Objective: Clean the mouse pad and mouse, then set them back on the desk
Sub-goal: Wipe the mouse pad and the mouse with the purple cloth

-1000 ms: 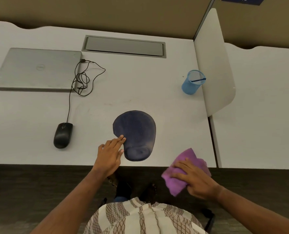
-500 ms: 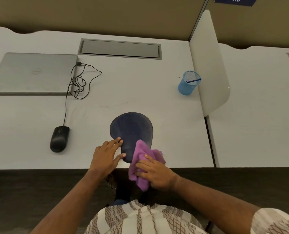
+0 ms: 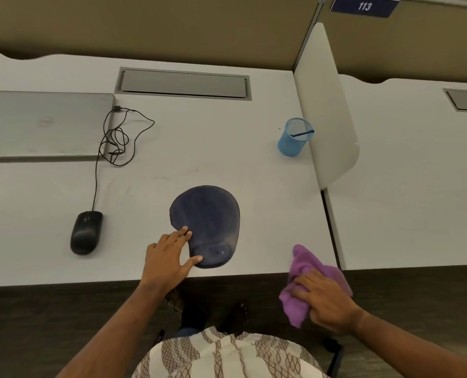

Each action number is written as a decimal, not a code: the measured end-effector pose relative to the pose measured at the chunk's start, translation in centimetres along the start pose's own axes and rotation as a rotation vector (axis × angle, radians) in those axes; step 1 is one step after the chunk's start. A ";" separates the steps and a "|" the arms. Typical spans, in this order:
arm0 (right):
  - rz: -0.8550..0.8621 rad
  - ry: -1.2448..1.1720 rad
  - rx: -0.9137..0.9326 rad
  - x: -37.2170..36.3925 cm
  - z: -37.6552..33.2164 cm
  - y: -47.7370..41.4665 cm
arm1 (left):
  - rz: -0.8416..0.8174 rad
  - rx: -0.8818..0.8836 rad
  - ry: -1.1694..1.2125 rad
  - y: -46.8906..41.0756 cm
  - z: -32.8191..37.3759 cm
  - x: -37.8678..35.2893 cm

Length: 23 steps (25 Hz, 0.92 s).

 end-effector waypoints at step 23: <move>0.058 -0.263 -0.261 -0.3 5.3 4.1 | 0.015 -0.010 -0.006 0.0 0.0 0.1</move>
Point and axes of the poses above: each hand's wrist, its own y-axis away from the middle knuckle, its own x-axis out of the back of the hand, z = x × y, the point moved 8 cm from there along -y, towards the middle knuckle, and after that the axes turned 9 degrees about -y, right-handed, at the moved point
